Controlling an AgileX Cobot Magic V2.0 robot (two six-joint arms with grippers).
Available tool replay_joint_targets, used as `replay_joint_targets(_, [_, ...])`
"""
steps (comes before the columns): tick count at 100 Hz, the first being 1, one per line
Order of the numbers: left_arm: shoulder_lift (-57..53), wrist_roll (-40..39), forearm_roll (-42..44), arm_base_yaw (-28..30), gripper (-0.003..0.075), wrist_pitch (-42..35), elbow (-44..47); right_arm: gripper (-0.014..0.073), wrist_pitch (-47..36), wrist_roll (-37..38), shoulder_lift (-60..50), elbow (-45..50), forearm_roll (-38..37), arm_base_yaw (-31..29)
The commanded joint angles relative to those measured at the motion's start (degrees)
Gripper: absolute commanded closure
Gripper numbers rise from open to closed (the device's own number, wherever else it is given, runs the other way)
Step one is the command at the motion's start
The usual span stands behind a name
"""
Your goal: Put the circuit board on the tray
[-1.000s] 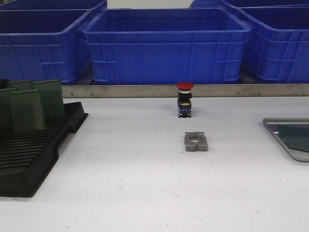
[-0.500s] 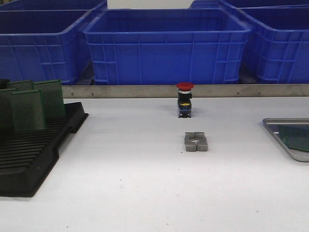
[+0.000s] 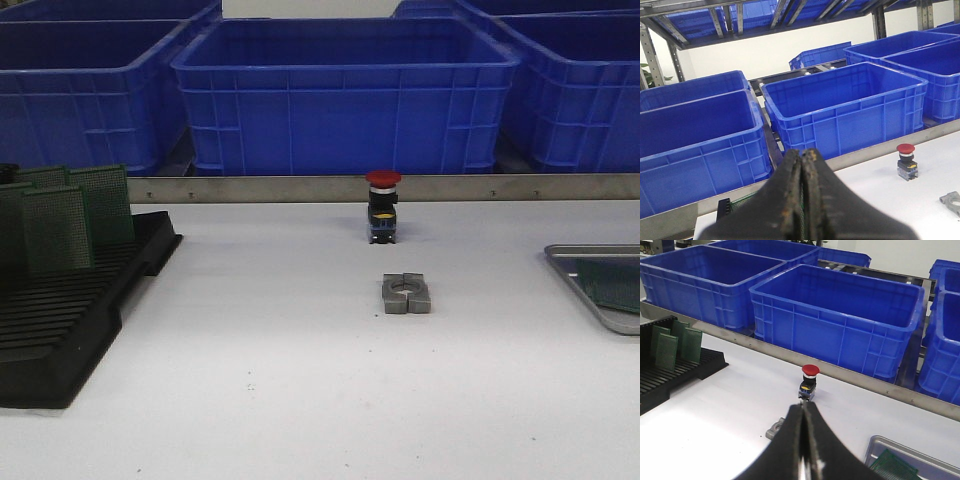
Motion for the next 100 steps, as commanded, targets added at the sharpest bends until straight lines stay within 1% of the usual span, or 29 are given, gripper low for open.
replay_joint_targets(1, [0.7,-0.6,-1.3,0.1,0.0741,-2.7,-1.5,0.0653,-2.7,-0.5,0.6,-1.5,1.4,0.1])
replay_joint_targets(29, [0.7,-0.6,-1.3,0.1,0.0741,-2.7,-1.4,0.0653,-2.7,-0.5,0.6,-1.5,1.4,0.1])
replay_joint_targets(36, [0.7,-0.8,-0.6,0.1,0.0741,-5.2,-0.8,0.0653,-2.7,-0.5,0.6,-1.5,1.4,0.1])
replay_joint_targets(41, [0.7,-2.2,2.9,0.1,0.0741,-7.2,-0.2,0.0653,-2.7,-0.5,0.6,-1.5,1.4,0.1])
replay_joint_targets(44, [0.5,-5.3,7.0,0.3,0.0741,-7.4,0.2,0.0653,-2.7,-0.5,0.6,-1.5,1.4,0.1])
replay_joint_targets(48, [0.3,-13.2,12.7,0.5,0.0741,-7.5,0.5,0.0653,-2.7,-0.5,0.6,-1.5,1.4,0.1])
replay_joint_targets(49, [0.2,-16.5,15.3,0.6,0.0741,-7.5,0.8,0.0653,-2.7,-0.5,0.6,-1.5,1.4,0.1])
replay_joint_targets(51, [0.1,-20.0,19.6,0.8,0.0741,-7.5,1.0,0.0653,-2.7,-0.5,0.6,-1.5,1.4,0.1])
replay_joint_targets(54, [0.1,-29.6,25.6,1.3,0.0741,-7.5,1.6,0.0653,-2.7,-0.5,0.6,-1.5,1.4,0.1])
replay_joint_targets(55, [0.1,-31.5,27.2,1.5,0.0741,-7.3,1.7,0.0653,-2.7,-0.5,0.6,-1.5,1.4,0.1])
replay_joint_targets(56, [0.0,-35.3,30.3,1.6,0.0741,-7.3,2.0,0.0653,-2.7,-0.5,0.6,-1.5,1.4,0.1])
replay_joint_targets(58, [-0.1,-39.1,35.0,2.0,0.0741,-7.3,2.5,0.0653,-2.7,-0.5,0.6,-1.5,1.4,0.1])
replay_joint_targets(59, [-0.1,-42.7,36.6,2.1,0.0741,-7.3,2.7,0.0653,-2.7,-0.5,0.6,-1.5,1.4,0.1])
replay_joint_targets(63, [-0.8,-52.9,45.8,2.9,0.0741,-7.1,3.9,0.0653,-2.7,-0.5,0.6,-1.5,1.4,0.1])
replay_joint_targets(65, [-1.3,-55.8,49.8,3.3,0.0741,-7.1,4.7,0.0653,-2.7,-0.5,0.6,-1.5,1.4,0.1])
replay_joint_targets(66, [-1.4,-58.6,51.0,3.4,0.0741,-7.1,5.0,0.0653,-2.7,-0.5,0.6,-1.5,1.4,0.1])
replay_joint_targets(70, [-2.5,-65.2,56.5,4.1,0.0741,-7.1,6.8,0.0653,-2.7,-0.5,0.6,-1.5,1.4,0.1])
replay_joint_targets(77, [-4.8,-71.1,59.7,5.3,0.0741,-7.1,10.6,0.0653,-2.7,-0.5,0.6,-1.5,1.4,0.1])
replay_joint_targets(89, [-10.0,-72.0,59.8,6.2,0.0741,-7.5,17.6,0.0653,-2.7,-0.5,0.6,-1.5,1.4,0.1])
replay_joint_targets(91, [-11.2,-72.0,59.8,6.2,0.0741,-6.1,17.8,0.0653,-2.7,-0.5,0.6,-1.5,1.4,0.1])
replay_joint_targets(92, [-11.3,-72.0,59.8,6.2,0.0741,-3.3,17.6,0.0653,-2.7,-0.5,0.6,-1.5,1.4,0.1])
replay_joint_targets(94, [-10.8,-72.0,59.8,6.2,0.0741,-0.9,17.4,0.0653,-2.7,-0.5,0.6,-1.5,1.4,0.1])
replay_joint_targets(100, [-10.4,-72.0,59.2,6.0,0.0741,-0.1,17.5,0.0653,-2.5,-0.5,0.5,-1.5,1.4,0.1])
